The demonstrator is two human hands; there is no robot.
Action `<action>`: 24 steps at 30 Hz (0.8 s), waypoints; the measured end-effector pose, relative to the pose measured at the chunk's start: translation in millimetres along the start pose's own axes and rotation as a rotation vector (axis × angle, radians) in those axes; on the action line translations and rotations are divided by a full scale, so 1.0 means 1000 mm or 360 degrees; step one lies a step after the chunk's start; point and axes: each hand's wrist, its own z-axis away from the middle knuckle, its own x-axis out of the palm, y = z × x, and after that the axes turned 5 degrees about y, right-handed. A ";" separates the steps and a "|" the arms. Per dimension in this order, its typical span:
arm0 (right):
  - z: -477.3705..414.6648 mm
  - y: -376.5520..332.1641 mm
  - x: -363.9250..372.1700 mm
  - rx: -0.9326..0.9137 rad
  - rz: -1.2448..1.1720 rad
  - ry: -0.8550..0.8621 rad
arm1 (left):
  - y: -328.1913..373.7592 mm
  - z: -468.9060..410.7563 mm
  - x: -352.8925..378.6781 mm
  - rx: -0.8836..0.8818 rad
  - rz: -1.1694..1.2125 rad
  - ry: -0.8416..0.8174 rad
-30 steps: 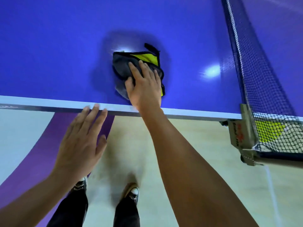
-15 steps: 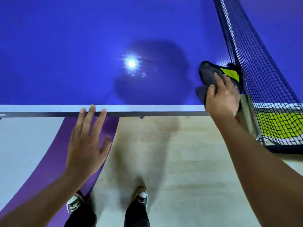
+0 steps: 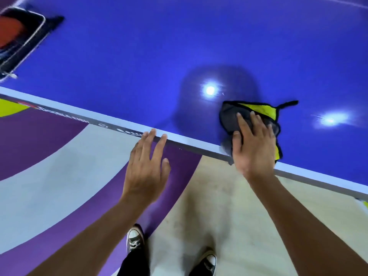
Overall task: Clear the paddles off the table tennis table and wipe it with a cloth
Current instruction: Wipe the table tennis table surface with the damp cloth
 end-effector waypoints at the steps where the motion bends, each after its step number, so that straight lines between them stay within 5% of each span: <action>1: 0.000 -0.031 0.009 -0.0094 -0.0017 -0.0018 | -0.017 -0.001 -0.005 -0.0010 -0.0027 0.0027; 6: 0.002 -0.188 0.047 -0.0408 -0.0132 -0.0078 | -0.096 -0.010 -0.029 -0.0007 -0.0111 0.0019; 11: -0.013 -0.294 0.075 -0.0589 -0.0282 -0.0245 | -0.169 -0.036 -0.054 -0.0295 -0.0001 -0.0211; 24: -0.080 -0.333 0.106 -0.0208 -0.0067 -0.0211 | -0.258 -0.099 -0.064 -0.0328 0.0078 -0.0236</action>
